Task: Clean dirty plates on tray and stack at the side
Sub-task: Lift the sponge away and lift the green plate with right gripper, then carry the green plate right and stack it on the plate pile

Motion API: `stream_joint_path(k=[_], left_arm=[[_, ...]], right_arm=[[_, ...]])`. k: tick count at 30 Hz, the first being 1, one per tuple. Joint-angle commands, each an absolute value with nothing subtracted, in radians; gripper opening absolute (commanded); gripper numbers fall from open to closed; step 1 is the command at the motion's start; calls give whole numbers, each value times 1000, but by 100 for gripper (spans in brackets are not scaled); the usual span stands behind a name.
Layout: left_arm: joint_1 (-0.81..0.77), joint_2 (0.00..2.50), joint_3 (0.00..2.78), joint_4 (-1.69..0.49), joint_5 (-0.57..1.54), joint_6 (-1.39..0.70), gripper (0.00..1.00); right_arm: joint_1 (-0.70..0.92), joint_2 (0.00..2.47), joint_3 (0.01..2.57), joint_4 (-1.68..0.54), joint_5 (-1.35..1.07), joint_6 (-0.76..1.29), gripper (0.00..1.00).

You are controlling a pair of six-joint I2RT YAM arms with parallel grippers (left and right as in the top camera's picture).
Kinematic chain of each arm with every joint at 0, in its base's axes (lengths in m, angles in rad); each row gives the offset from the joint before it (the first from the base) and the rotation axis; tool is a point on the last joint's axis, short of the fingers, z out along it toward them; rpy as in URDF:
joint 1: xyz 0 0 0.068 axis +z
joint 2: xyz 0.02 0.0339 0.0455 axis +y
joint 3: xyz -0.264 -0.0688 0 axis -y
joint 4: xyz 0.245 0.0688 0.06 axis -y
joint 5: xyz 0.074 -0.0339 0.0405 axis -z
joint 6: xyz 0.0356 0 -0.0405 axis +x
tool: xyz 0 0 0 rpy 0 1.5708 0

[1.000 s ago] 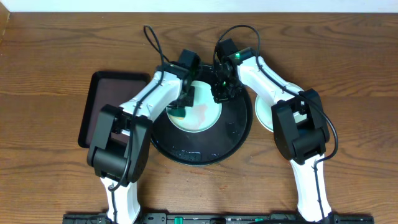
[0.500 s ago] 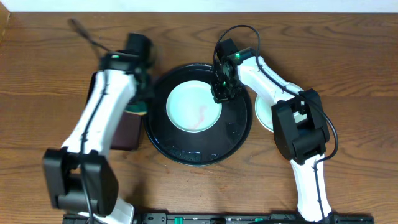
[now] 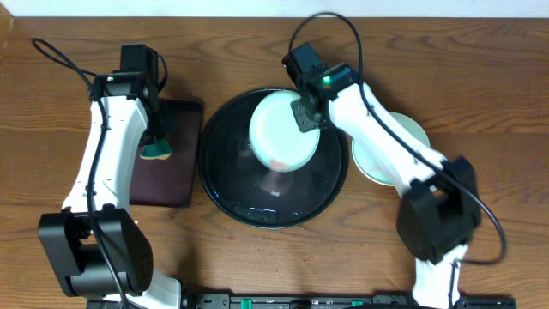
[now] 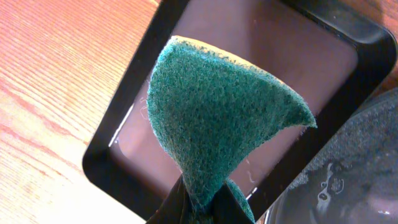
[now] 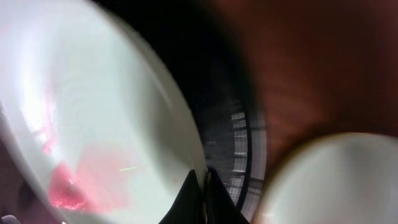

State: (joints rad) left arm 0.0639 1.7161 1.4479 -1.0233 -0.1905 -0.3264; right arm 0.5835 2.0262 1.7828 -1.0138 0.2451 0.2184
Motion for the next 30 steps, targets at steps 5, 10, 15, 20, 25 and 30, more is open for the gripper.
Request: stream_joint_path(k=[5,10,15,20,25,30], left_arm=[[70,1719,1444,-1014,-210,-343,8],[70,1719,1444,-1014,-210,-343,8],[70,1719,1444,-1017,-210,-344,7],[70,1719,1444,-1017,-210,-354,8],[70,1719,1444,-1017,-210,-355,7],[70,1719,1444,-1017,-210,-354,7]], right_arm=[[748,1957,1787,-1045,753,239,1],[843,1957,1787,-1070,972,270,1],[909,1957,1787,-1107,1162,339,1],[946,1957,1787,-1146,1304,400,1],[960,1957,1787,-1153,1346,419,1],[961,1957,1787,-1161,1310,456,1]])
